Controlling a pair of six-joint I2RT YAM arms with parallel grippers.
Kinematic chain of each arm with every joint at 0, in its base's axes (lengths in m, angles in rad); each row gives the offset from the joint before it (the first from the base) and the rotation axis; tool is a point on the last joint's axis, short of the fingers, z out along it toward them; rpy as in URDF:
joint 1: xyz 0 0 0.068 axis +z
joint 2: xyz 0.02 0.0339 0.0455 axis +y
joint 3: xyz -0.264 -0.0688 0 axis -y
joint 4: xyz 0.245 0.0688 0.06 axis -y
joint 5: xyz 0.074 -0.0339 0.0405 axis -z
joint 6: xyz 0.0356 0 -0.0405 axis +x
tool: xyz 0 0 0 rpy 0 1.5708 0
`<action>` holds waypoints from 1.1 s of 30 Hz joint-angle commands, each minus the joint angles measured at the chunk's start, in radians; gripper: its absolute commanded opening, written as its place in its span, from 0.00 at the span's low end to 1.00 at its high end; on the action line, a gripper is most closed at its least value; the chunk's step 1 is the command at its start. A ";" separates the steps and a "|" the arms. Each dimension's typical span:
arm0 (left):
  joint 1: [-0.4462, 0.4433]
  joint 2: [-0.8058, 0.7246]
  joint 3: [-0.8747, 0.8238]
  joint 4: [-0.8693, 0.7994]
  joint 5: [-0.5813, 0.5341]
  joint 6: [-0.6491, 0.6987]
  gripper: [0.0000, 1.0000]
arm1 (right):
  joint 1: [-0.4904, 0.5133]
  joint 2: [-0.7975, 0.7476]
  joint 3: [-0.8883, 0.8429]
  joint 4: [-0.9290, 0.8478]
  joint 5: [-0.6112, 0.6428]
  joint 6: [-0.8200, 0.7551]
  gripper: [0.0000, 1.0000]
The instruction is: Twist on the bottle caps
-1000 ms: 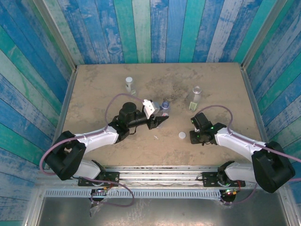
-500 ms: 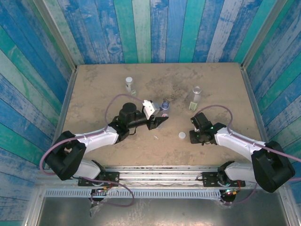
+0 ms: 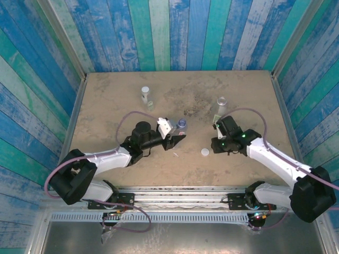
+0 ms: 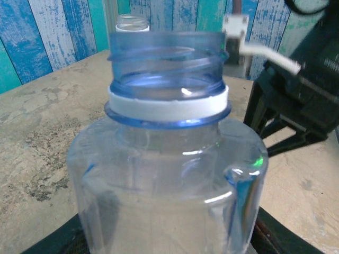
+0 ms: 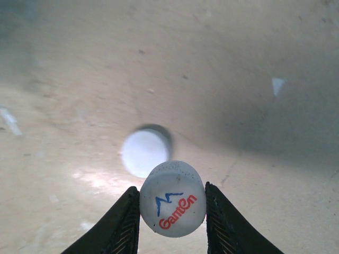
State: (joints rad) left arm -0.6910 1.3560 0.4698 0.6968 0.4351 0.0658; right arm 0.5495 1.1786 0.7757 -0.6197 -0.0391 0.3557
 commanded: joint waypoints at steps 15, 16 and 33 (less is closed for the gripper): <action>0.007 0.074 0.039 0.042 0.070 0.042 0.55 | 0.004 0.054 0.465 -0.222 -0.349 -0.071 0.35; 0.005 0.082 0.046 0.038 0.080 0.045 0.54 | 0.004 0.061 0.482 -0.221 -0.366 -0.069 0.35; 0.004 0.140 0.132 -0.042 0.189 0.086 0.53 | 0.024 0.157 0.567 -0.190 -0.453 -0.061 0.35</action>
State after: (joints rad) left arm -0.6880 1.4616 0.5709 0.6807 0.5877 0.1242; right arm 0.5640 1.3258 1.3220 -0.8059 -0.4671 0.2977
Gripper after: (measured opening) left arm 0.534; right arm 0.356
